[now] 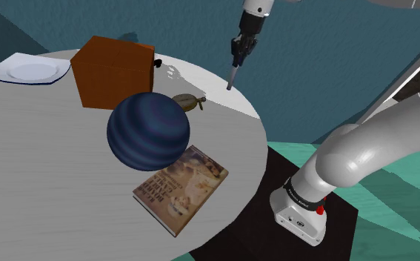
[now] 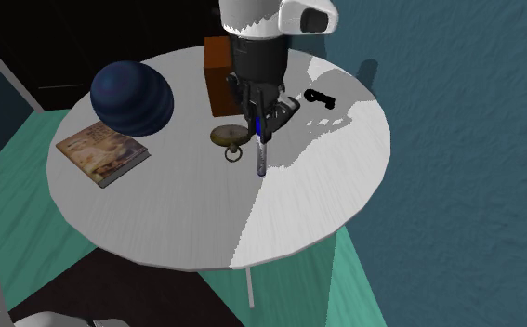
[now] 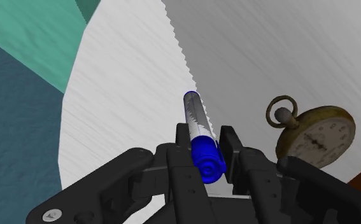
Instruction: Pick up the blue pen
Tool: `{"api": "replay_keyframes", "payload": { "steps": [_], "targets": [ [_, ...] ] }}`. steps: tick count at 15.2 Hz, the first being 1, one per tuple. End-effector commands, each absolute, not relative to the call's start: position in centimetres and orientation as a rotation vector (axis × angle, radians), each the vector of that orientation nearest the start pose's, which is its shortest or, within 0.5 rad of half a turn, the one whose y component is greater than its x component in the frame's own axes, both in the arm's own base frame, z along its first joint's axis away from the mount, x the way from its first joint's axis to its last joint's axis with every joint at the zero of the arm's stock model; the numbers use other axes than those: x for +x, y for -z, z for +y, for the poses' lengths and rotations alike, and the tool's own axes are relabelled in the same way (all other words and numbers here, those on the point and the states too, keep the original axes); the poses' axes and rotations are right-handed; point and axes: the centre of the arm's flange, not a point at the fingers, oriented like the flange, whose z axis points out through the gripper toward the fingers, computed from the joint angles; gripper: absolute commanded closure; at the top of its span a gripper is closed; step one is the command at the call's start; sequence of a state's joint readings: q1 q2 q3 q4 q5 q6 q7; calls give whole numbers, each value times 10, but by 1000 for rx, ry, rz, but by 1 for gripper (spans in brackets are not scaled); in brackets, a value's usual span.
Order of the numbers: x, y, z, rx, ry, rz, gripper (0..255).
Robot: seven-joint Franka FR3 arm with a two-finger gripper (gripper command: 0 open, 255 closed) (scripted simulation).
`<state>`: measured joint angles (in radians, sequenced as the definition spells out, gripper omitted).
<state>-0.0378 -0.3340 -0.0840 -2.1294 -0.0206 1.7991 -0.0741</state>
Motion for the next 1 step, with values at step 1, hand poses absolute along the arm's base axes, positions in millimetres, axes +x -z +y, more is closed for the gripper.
{"api": "replay_keyframes", "payload": {
  "steps": [1],
  "targets": [
    [452,-549,-61,-3134,5,60,255]
  ]
}}
